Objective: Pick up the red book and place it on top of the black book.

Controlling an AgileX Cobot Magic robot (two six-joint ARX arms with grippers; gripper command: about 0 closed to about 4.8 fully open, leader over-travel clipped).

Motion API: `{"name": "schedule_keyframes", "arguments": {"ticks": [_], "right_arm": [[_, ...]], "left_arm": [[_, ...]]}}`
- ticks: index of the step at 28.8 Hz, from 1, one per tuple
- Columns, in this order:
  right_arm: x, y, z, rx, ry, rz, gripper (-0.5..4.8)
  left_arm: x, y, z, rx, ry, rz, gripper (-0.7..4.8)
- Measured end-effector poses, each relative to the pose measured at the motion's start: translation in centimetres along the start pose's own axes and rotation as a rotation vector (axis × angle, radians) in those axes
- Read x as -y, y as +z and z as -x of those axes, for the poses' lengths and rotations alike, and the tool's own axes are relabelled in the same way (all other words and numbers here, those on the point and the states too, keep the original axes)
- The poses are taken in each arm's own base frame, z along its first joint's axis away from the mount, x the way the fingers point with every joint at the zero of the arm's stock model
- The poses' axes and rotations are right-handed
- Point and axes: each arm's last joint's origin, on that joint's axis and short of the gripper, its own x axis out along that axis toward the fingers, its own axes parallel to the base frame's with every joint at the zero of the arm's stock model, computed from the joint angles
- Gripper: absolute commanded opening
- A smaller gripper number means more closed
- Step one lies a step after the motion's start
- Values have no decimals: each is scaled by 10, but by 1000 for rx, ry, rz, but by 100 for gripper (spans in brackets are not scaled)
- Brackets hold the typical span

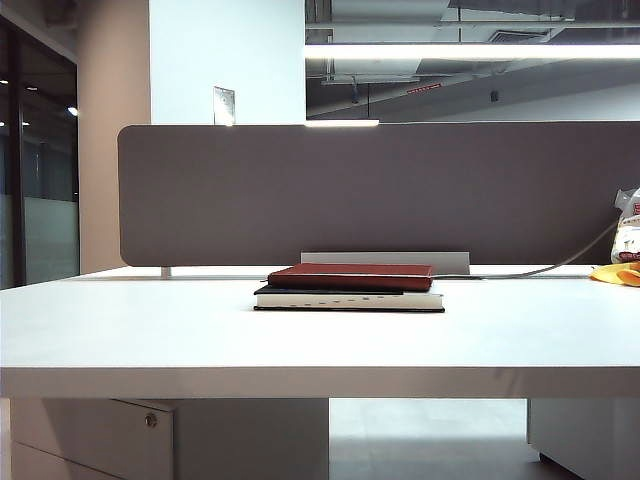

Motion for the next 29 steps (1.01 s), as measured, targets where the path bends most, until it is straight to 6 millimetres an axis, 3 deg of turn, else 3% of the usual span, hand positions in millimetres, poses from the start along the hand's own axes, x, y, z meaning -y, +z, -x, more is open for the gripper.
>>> {"name": "schedule_keyframes", "arguments": {"ticks": [29], "right_arm": [[0,0,0,0,1,14,-1]], "left_arm": [[0,0,0,0,0,0,-6]]}}
